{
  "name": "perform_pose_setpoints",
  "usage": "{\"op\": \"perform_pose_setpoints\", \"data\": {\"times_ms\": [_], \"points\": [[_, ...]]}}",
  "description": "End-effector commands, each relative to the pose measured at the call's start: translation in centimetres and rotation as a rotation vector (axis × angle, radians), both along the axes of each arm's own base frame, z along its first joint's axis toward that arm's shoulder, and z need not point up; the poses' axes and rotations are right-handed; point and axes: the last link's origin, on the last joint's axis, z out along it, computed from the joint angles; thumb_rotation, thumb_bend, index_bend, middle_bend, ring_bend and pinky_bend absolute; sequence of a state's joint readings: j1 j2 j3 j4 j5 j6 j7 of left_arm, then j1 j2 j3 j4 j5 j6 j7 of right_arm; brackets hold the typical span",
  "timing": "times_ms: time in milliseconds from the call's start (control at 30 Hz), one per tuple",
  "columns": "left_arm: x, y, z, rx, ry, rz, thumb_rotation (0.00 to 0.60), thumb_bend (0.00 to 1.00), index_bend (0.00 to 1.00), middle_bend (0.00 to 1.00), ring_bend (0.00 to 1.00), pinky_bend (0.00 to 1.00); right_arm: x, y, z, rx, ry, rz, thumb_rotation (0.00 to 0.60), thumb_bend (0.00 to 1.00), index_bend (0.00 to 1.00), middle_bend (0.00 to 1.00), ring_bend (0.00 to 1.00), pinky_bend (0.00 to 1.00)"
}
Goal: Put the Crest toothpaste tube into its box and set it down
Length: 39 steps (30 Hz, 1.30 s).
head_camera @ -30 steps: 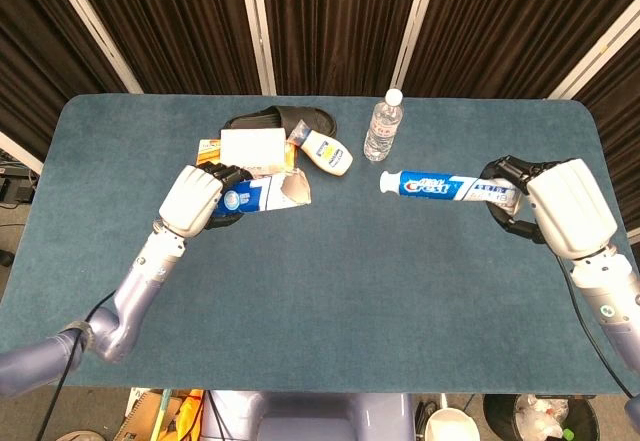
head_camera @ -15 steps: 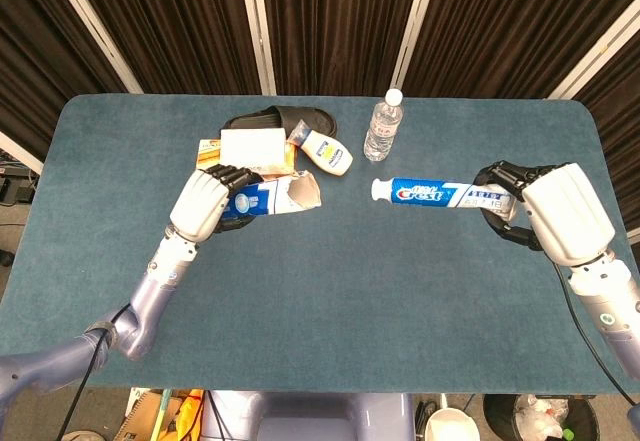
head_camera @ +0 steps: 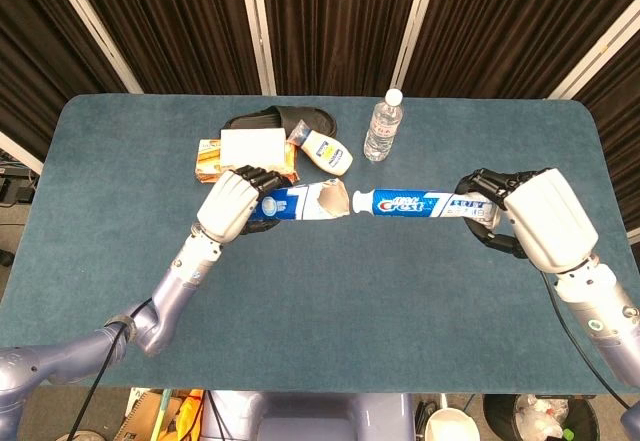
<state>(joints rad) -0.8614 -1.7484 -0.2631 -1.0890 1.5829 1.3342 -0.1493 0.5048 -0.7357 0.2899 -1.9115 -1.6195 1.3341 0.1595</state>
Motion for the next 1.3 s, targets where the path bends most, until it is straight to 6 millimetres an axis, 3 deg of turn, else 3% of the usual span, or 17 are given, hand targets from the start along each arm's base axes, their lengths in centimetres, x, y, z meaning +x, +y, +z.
{"op": "perform_pose_setpoints", "data": {"times_ms": [33, 733, 1300], "points": [[0.7, -0.1, -0.3, -0.007, -0.005, -0.009, 0.600, 0.39, 0.43, 0.54, 0.52, 0.56, 0.0, 0.0, -0.3, 0.007, 0.002, 0.000, 0.600, 0.60, 1.00, 0.87, 0.79, 0.88], [2.4, -0.4, -1.2, -0.027, -0.020, -0.022, 0.600, 0.39, 0.43, 0.54, 0.51, 0.56, -0.3, -1.0, -1.6, 0.010, 0.013, -0.027, 0.600, 0.60, 1.00, 0.87, 0.79, 0.88], [5.4, -0.9, -1.4, -0.039, -0.008, -0.046, 0.600, 0.39, 0.43, 0.54, 0.51, 0.56, -0.3, -0.5, -2.3, 0.018, 0.056, -0.005, 0.600, 0.60, 1.00, 0.87, 0.79, 0.88]]}}
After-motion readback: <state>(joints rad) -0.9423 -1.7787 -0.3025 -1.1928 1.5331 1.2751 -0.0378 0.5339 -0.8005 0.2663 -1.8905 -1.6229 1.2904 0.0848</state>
